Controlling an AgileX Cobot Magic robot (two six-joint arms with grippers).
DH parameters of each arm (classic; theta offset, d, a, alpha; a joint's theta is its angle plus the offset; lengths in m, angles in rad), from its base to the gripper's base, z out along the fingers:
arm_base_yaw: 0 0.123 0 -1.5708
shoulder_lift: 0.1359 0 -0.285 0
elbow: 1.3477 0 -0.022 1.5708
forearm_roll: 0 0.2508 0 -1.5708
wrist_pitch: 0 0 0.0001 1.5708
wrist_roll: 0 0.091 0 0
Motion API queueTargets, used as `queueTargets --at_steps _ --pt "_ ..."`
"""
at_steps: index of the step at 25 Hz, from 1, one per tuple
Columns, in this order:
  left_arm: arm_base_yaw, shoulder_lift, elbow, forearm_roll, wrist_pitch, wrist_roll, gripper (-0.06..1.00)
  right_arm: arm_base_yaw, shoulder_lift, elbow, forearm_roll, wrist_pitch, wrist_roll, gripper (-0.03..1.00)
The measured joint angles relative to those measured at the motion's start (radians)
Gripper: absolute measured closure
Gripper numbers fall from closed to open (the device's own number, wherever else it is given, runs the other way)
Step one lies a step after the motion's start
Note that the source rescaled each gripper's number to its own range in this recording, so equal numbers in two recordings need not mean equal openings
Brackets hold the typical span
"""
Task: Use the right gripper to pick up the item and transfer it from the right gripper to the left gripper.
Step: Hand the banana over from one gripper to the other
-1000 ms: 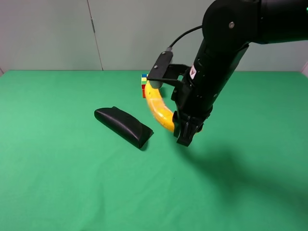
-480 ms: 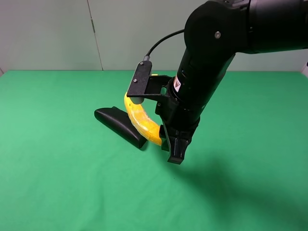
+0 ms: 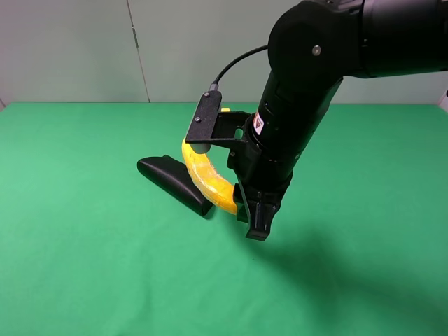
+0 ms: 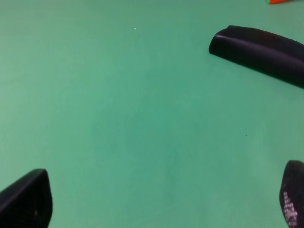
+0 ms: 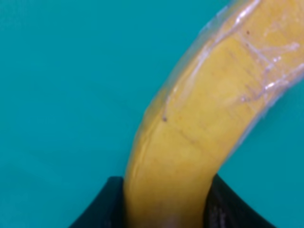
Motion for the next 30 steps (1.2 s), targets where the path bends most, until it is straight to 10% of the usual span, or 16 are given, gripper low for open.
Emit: queueTargets --at_steps 15,30 --pt "0.000 0.120 -0.036 -0.023 0.004 0.000 0.02 0.000 -0.030 -0.058 0.011 0.034 -0.045 0.96" --pt "0.000 0.610 -0.065 -0.454 -0.190 0.069 0.04 0.000 -0.030 -0.058 0.050 0.036 -0.075 0.96"
